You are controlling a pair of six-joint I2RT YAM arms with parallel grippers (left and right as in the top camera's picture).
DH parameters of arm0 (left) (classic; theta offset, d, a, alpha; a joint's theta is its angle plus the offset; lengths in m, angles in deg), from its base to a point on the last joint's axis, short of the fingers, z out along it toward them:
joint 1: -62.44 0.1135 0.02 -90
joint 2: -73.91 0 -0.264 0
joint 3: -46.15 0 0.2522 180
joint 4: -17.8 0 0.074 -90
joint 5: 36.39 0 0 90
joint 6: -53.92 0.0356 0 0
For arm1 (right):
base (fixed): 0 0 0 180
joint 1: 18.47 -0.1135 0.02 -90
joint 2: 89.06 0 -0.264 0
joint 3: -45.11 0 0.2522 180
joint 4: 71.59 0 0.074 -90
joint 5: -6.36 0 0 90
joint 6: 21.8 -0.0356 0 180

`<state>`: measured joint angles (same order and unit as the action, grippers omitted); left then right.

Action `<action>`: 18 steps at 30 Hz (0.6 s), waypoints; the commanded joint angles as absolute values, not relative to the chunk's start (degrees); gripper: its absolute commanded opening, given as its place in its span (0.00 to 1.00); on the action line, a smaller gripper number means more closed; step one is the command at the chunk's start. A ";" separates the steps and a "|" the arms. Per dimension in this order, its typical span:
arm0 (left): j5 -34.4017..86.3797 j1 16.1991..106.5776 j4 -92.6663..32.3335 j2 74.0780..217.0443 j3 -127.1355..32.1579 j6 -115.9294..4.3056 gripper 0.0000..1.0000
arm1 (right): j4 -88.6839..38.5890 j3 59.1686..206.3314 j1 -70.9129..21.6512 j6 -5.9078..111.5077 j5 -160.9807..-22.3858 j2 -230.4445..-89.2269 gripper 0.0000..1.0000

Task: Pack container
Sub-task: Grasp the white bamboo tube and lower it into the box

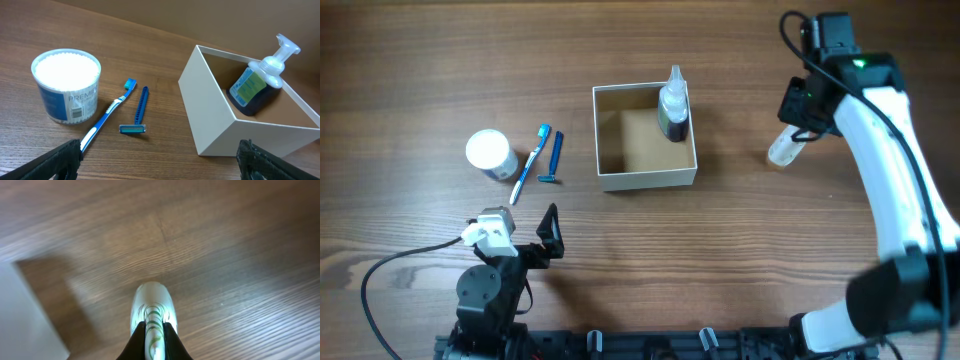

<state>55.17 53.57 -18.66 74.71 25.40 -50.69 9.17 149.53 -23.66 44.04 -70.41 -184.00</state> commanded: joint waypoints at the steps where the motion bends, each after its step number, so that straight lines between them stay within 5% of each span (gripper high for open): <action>1: 54.69 53.97 -18.44 74.23 25.62 -49.97 1.00 | 9.08 151.12 -28.47 49.30 -75.13 -169.86 0.04; 11: 54.69 53.97 -18.44 74.23 25.62 -49.97 1.00 | 5.65 151.10 -49.23 48.82 -80.31 -164.81 0.04; 18: 54.69 53.97 -18.44 74.23 25.62 -49.97 1.00 | -3.00 151.10 -50.13 48.52 -80.22 -176.46 0.04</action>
<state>55.19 53.57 -18.66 74.71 25.40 -50.69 -0.88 150.29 -50.15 48.97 -79.80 -173.00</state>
